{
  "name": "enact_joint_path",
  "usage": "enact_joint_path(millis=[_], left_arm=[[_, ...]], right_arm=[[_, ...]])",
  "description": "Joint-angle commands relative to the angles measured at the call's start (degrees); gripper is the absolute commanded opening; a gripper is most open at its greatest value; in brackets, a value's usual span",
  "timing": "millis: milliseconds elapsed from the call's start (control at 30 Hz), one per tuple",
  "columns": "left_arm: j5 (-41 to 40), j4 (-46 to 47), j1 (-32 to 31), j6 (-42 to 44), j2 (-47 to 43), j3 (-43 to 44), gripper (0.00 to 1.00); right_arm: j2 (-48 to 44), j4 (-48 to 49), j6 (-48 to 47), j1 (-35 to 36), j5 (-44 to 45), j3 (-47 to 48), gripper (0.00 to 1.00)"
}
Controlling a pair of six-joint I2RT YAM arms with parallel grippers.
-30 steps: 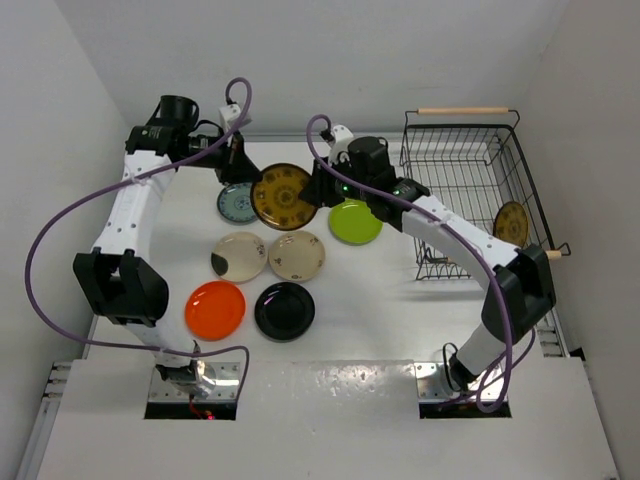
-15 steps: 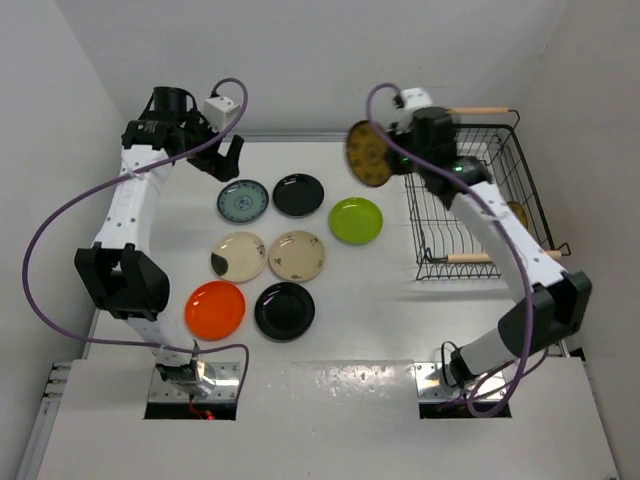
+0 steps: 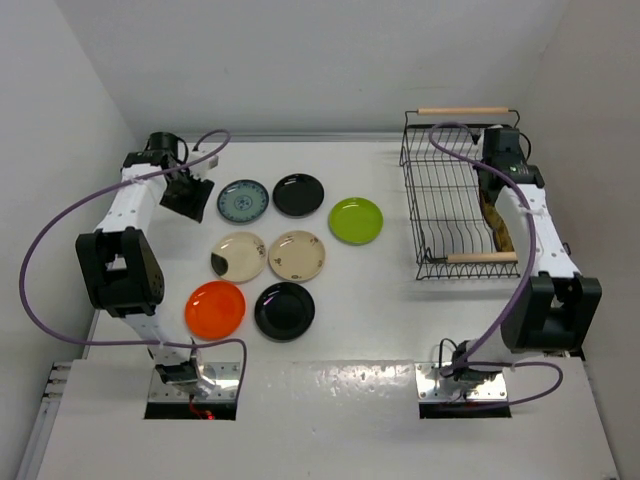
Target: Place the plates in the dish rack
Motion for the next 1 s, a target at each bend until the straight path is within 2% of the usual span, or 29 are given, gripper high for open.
enact_joint_path(millis=[0, 200, 267, 467, 567, 867, 967], left_arm=[[-1.6, 1.0, 2.1, 1.3, -0.8, -0.1, 0.59], [-2.2, 1.5, 3.2, 2.5, -0.3, -1.2, 0.59], [-2.2, 1.5, 3.2, 3.1, -0.3, -2.7, 0.56], [-3.9, 1.5, 3.7, 3.1, 0.3, -3.9, 0.54], [-3.9, 1.5, 3.7, 3.1, 0.3, -3.9, 0.54], [-3.3, 1.5, 4.2, 3.1, 0.3, -4.4, 0.54], [-2.8, 1.5, 4.2, 3.1, 0.3, -4.4, 0.60]], right_arm=[[0.6, 2.4, -2.7, -2.2, 2.9, -0.2, 0.00], [3.6, 4.3, -3.1, -2.9, 7.3, -2.2, 0.00], [3.8, 4.5, -3.3, -3.0, 6.8, -3.0, 0.00], [4.4, 4.1, -0.2, -7.5, -0.4, -7.3, 0.00], [5.8, 4.2, 1.0, -8.7, -0.9, -8.4, 0.00], [7.8, 4.3, 1.5, -9.0, -5.1, -9.7, 0.00], [7.8, 6.7, 1.0, -9.2, -5.2, -10.7, 0.07]])
